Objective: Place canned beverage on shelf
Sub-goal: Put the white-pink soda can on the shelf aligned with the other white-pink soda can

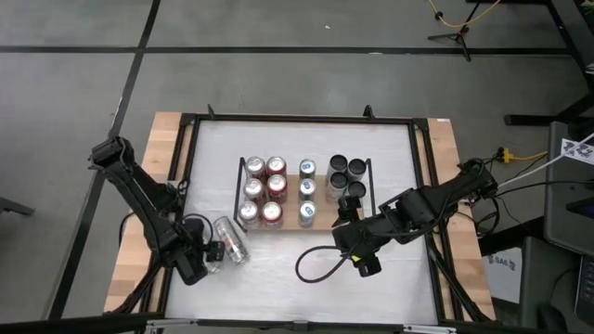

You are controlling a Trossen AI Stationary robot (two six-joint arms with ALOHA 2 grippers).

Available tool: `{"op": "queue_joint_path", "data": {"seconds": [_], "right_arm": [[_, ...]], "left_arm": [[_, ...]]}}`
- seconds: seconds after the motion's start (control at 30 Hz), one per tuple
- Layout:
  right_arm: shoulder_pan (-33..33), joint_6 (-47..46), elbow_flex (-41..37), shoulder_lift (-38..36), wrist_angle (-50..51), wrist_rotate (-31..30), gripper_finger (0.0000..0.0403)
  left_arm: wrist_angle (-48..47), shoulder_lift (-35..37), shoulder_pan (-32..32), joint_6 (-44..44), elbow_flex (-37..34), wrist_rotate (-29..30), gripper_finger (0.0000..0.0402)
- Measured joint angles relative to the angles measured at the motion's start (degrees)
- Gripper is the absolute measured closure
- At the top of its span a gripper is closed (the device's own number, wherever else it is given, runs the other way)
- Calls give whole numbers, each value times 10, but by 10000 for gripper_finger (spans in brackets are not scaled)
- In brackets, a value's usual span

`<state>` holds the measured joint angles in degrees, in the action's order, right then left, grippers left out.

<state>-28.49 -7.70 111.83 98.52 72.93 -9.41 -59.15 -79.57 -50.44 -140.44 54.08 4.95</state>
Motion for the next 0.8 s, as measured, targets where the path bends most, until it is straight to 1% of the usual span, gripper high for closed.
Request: {"op": "queue_joint_path", "data": {"seconds": [0.1, 0.27, 0.4, 0.53, 0.8], "right_arm": [[0, 0, 0, 0, 0, 0, 63], [0, 0, 0, 0, 0, 0, 63], [0, 0, 0, 0, 0, 0, 63], [0, 0, 0, 0, 0, 0, 63], [0, 0, 0, 0, 0, 0, 63]], "left_arm": [[-32, 0, 13, 0, 0, 0, 96], [-39, -2, 26, -1, 0, 0, 96], [-46, -24, 25, -1, 0, -3, 96], [-46, -49, 25, 0, 0, -32, 96], [-44, -83, 26, 0, 0, -25, 96]]}}
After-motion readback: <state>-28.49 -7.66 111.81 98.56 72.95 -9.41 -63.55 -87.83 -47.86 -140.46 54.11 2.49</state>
